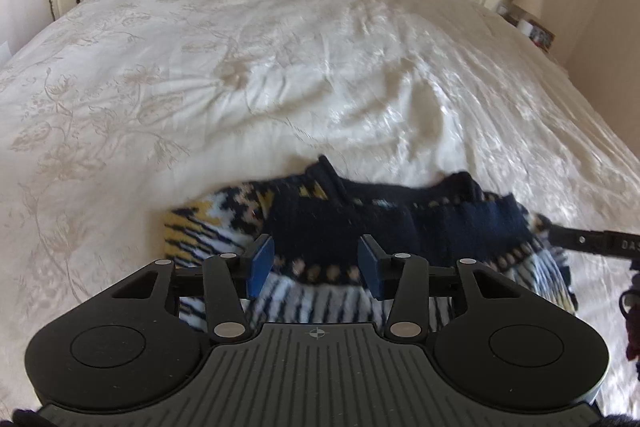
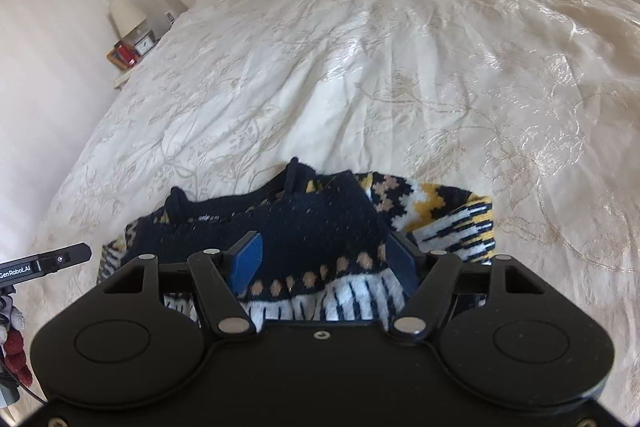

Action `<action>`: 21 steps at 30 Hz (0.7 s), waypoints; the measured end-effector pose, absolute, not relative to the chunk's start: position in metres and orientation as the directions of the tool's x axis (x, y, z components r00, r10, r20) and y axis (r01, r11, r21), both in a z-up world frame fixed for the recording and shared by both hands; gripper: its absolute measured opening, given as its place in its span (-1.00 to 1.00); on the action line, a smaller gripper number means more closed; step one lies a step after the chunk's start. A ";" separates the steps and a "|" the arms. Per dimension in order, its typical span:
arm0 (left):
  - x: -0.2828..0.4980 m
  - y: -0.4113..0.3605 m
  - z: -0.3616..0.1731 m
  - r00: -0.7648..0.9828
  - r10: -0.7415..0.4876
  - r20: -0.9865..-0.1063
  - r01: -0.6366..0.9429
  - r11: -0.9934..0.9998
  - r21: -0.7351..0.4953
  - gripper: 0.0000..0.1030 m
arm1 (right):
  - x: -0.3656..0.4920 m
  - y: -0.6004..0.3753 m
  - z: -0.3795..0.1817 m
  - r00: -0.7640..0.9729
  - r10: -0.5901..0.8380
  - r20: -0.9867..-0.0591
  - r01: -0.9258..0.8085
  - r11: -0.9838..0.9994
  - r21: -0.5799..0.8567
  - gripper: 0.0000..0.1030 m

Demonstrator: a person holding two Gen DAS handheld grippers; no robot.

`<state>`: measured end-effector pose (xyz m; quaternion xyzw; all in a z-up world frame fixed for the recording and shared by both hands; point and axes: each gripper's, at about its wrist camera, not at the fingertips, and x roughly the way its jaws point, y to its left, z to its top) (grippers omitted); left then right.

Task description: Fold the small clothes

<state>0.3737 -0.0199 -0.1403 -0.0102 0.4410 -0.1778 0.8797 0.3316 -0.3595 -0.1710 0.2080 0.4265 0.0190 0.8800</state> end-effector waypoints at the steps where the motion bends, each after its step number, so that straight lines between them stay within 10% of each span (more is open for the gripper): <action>1: 0.365 -0.025 -0.144 0.532 -0.325 -0.782 0.326 0.931 -0.165 -0.13 | 0.329 -0.353 -0.170 0.627 0.216 -0.749 0.125 0.921 0.369 0.40; 21: 0.364 -0.069 -0.205 0.464 -0.257 -0.847 0.493 0.870 0.006 -0.04 | 0.357 -0.262 -0.216 0.491 0.129 -0.862 -0.283 0.959 -0.018 0.42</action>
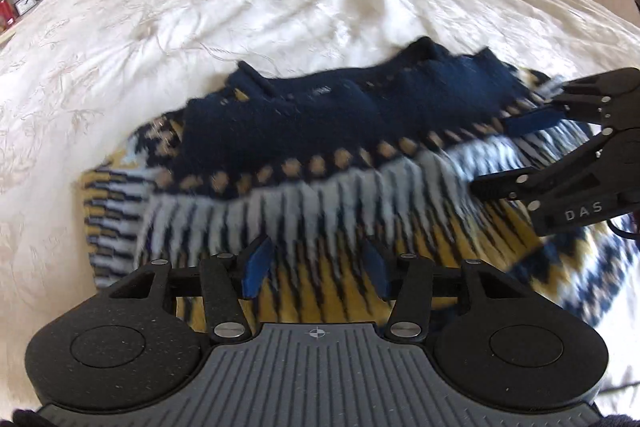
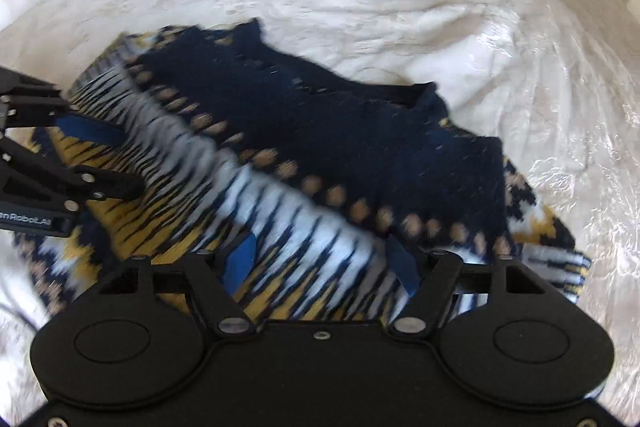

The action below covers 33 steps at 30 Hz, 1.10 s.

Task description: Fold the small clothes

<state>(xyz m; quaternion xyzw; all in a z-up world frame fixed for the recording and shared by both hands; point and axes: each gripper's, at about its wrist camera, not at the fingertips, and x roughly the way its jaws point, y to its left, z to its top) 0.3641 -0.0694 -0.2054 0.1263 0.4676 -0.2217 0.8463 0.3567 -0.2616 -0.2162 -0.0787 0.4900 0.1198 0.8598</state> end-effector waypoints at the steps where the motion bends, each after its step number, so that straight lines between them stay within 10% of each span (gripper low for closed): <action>1: 0.373 -0.070 -0.207 0.462 -0.246 -0.852 0.480 0.877 0.007 -0.04 | 0.366 -0.266 -0.218 0.490 0.118 -0.864 -0.269 0.963 -0.020 0.42; 33: 0.354 -0.067 -0.180 0.385 -0.262 -0.885 0.312 0.939 -0.143 -0.05 | 0.290 -0.392 -0.196 0.565 0.153 -0.811 0.220 0.919 0.327 0.80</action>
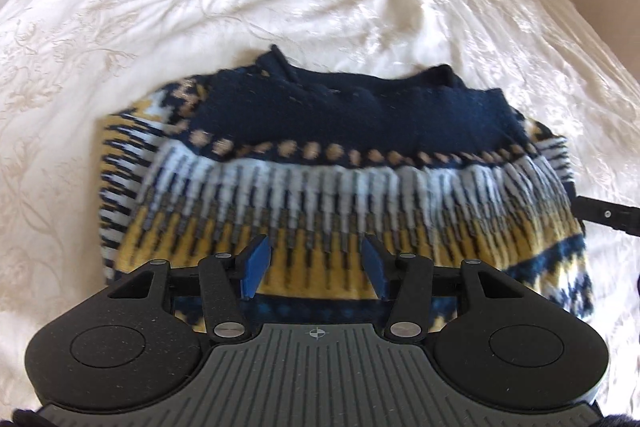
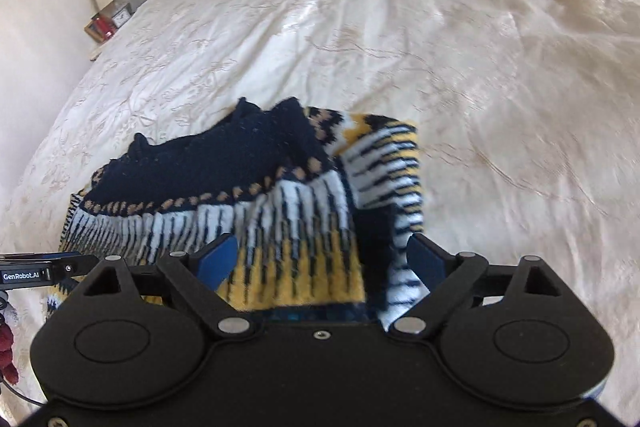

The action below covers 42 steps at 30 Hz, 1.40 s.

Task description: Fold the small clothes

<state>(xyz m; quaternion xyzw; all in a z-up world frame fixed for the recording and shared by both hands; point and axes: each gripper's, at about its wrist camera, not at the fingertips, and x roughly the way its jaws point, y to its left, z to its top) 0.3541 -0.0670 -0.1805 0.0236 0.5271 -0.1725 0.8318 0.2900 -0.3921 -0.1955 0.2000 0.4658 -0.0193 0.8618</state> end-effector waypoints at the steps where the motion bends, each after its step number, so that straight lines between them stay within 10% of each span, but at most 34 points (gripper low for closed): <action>1: 0.354 -0.071 -0.182 0.379 -0.264 -0.887 0.319 0.937 -0.143 -0.05 | 0.287 -0.397 -0.198 0.558 0.154 -0.815 0.233 0.914 0.332 0.83; 31: 0.393 -0.124 -0.233 0.336 -0.180 -0.924 0.281 0.956 -0.084 0.77 | 0.305 -0.439 -0.261 0.547 0.529 -0.649 0.259 0.630 0.732 0.98; 32: 0.395 -0.126 -0.234 0.336 -0.178 -0.925 0.282 0.956 -0.082 0.77 | 0.305 -0.437 -0.261 0.543 0.537 -0.645 0.246 0.633 0.734 0.91; 34: 0.397 -0.130 -0.236 0.336 -0.174 -0.926 0.281 0.956 -0.077 0.79 | 0.309 -0.431 -0.262 0.515 0.555 -0.653 0.241 0.638 0.732 -0.05; 35: 0.398 -0.129 -0.236 0.337 -0.172 -0.926 0.282 0.956 -0.075 0.79 | 0.310 -0.427 -0.263 0.500 0.561 -0.660 0.241 0.642 0.728 -0.18; 42: 0.411 -0.137 -0.224 0.314 -0.176 -0.933 0.286 0.954 -0.084 0.56 | 0.310 -0.411 -0.239 0.522 0.501 -0.691 0.206 0.712 0.671 -0.20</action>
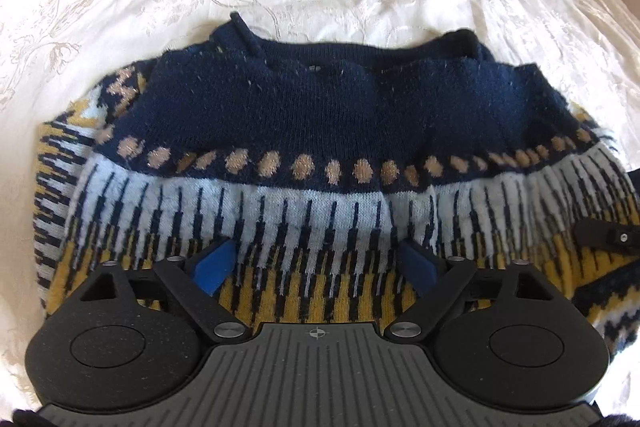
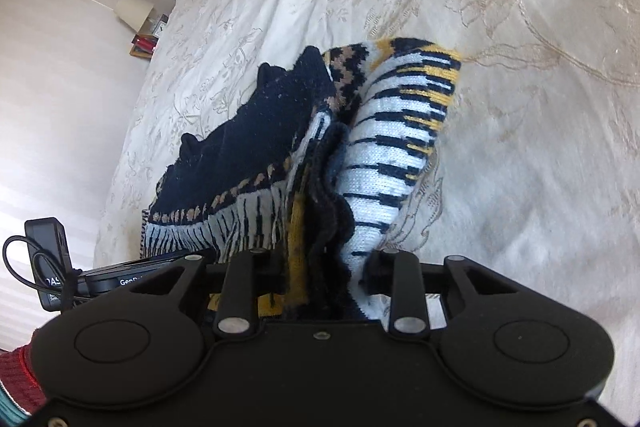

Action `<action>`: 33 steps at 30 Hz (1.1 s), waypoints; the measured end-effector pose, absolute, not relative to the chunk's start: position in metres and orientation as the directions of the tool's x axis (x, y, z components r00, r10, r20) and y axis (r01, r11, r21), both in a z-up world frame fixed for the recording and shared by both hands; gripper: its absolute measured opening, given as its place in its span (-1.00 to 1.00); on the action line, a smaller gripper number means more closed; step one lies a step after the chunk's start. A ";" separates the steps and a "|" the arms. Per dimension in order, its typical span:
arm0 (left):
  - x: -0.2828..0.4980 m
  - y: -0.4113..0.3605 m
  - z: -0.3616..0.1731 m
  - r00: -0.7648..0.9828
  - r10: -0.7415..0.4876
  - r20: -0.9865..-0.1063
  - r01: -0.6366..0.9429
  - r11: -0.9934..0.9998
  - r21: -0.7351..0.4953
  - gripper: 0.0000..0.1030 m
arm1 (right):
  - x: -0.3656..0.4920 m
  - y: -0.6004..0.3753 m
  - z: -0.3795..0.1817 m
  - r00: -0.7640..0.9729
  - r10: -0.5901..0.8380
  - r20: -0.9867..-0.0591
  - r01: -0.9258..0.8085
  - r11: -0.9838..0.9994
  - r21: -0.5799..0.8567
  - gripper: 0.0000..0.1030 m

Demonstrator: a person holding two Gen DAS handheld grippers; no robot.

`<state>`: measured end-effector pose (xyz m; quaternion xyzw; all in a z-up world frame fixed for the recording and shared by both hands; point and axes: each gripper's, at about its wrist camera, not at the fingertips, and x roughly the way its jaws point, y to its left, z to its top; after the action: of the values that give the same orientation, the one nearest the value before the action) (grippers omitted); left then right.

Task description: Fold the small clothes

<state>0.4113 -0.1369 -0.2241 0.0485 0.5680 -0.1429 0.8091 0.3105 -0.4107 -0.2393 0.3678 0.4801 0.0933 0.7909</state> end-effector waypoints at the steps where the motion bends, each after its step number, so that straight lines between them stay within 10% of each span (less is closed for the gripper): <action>1: 0.414 -0.135 -0.218 0.327 -0.192 -0.925 0.277 0.956 -0.100 0.46 | 0.310 -0.411 -0.235 0.525 0.496 -0.692 0.200 0.718 0.667 -0.20; 12: 0.463 -0.148 -0.243 0.362 -0.126 -0.924 0.352 0.936 0.011 0.58 | 0.315 -0.394 -0.191 0.526 0.486 -0.698 0.169 0.745 0.645 -0.21; 33: 0.334 0.067 -0.169 0.403 -0.201 -0.893 0.008 0.976 -0.216 0.44 | 0.359 -0.259 -0.113 0.466 0.424 -0.776 0.040 0.867 0.497 -0.22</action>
<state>0.3343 0.0667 -0.1691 -0.0889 0.5428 -0.0625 0.8328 0.3593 -0.2590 -0.1130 0.2303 0.5033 0.1165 0.8247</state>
